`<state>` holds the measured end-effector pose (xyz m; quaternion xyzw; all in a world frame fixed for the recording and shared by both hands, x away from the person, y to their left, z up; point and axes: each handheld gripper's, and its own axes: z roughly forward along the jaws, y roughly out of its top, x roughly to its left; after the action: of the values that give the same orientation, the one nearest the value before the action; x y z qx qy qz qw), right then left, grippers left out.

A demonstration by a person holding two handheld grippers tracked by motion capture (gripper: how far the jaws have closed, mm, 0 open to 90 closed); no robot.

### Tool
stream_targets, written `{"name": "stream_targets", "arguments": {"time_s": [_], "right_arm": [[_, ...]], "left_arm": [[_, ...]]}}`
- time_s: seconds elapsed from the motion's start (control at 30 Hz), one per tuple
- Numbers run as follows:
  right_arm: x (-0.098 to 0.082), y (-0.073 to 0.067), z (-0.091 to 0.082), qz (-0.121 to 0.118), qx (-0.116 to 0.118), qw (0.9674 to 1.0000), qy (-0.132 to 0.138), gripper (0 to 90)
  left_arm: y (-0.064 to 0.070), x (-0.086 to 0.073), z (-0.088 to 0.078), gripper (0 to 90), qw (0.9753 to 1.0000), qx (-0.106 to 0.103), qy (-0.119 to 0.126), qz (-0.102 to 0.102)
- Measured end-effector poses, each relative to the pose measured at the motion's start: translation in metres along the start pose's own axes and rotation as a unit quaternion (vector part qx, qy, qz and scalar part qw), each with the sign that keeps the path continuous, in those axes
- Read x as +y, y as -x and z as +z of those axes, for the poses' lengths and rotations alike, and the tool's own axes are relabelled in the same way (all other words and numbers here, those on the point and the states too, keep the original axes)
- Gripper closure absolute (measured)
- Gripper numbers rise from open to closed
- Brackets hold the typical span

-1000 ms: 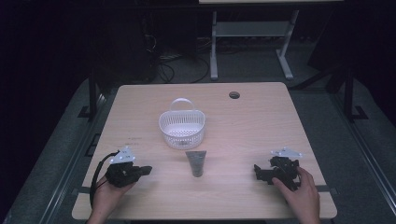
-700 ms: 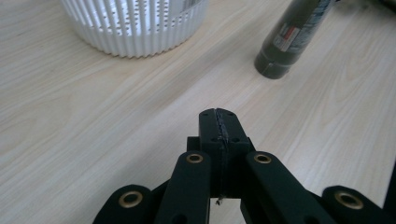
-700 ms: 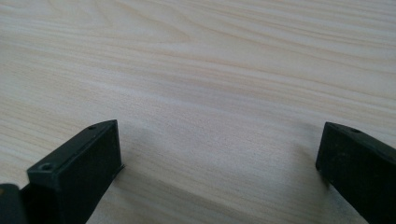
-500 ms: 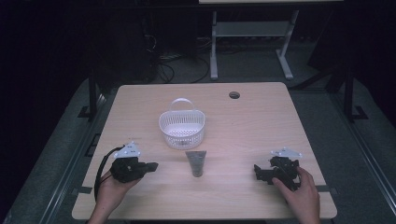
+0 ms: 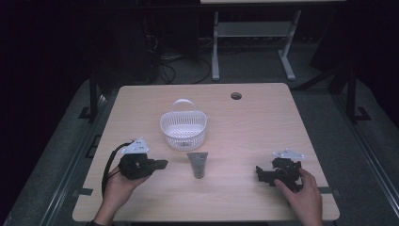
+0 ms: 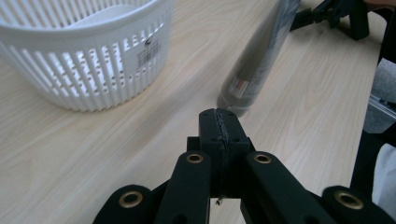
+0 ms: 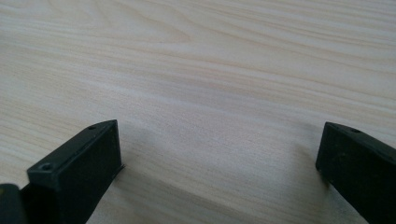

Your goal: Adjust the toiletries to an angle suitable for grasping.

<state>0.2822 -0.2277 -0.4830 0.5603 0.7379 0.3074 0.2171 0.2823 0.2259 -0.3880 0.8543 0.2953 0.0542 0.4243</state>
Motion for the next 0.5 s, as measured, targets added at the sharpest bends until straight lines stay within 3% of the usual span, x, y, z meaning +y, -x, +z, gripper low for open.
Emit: {"name": "stream_targets", "arguments": {"time_s": [0.5], "right_arm": [[0.000,0.000,0.000,0.000,0.000,1.0000,0.000,0.0]], "left_arm": [[0.015,0.028,0.005,89.7,0.9992,-0.028,0.014,0.025]]}}
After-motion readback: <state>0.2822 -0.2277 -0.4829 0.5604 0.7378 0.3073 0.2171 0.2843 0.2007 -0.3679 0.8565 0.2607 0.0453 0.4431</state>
